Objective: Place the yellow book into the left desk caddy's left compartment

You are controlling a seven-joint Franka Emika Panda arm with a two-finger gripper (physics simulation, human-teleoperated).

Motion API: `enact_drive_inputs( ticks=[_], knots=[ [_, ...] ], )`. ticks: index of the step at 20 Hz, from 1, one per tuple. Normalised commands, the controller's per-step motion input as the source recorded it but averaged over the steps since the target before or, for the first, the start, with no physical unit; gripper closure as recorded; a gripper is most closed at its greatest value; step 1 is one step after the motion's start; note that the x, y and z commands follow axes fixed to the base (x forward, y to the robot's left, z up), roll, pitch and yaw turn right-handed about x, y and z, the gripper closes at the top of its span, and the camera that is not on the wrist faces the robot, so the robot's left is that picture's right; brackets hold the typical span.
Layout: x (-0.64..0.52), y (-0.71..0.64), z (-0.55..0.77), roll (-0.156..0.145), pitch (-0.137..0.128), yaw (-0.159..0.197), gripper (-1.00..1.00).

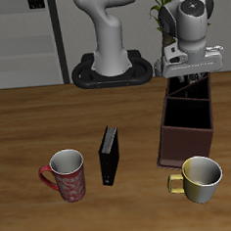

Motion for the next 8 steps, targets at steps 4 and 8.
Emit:
enact_drive_inputs(
  ticks=[4, 8],
  knots=[
    [0.00, -0.10, 0.07, -0.018, -0.014, -0.012, -1.00],
    [0.00, -0.12, 0.11, -0.016, -0.024, -0.004, -1.00]
  ],
)
